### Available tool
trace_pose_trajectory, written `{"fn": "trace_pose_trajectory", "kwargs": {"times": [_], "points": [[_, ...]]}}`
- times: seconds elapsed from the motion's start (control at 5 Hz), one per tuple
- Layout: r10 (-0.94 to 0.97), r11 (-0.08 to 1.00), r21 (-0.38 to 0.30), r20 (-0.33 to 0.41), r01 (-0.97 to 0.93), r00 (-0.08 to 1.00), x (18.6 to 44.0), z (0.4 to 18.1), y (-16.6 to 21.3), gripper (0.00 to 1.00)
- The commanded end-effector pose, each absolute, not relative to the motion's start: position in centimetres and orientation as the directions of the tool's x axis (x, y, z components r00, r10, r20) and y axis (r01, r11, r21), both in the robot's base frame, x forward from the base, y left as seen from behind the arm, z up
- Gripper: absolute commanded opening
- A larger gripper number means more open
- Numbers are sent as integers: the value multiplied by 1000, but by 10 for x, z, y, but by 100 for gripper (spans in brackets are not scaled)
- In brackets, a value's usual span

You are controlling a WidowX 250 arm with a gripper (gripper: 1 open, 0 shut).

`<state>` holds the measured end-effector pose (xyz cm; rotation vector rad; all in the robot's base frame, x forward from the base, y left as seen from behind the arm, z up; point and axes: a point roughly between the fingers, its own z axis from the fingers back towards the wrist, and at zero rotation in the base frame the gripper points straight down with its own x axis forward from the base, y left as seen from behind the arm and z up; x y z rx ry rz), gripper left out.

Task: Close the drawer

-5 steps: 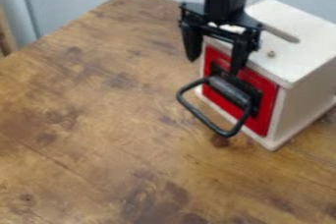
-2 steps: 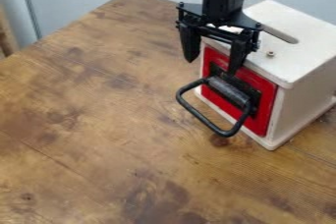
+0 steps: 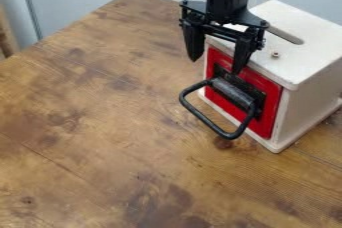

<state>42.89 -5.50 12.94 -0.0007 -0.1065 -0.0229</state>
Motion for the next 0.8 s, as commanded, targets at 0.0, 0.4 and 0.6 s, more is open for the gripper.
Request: {"fn": "trace_pose_trajectory", "kwargs": {"times": [0.0, 0.4, 0.6], "points": [[-11, 1000, -12, 190, 13, 982, 437, 156, -53, 100], [-17, 1000, -11, 190, 20, 982, 439, 152, -57, 100], [-21, 1000, -13, 200, 24, 980, 441, 152, -59, 100]]}}
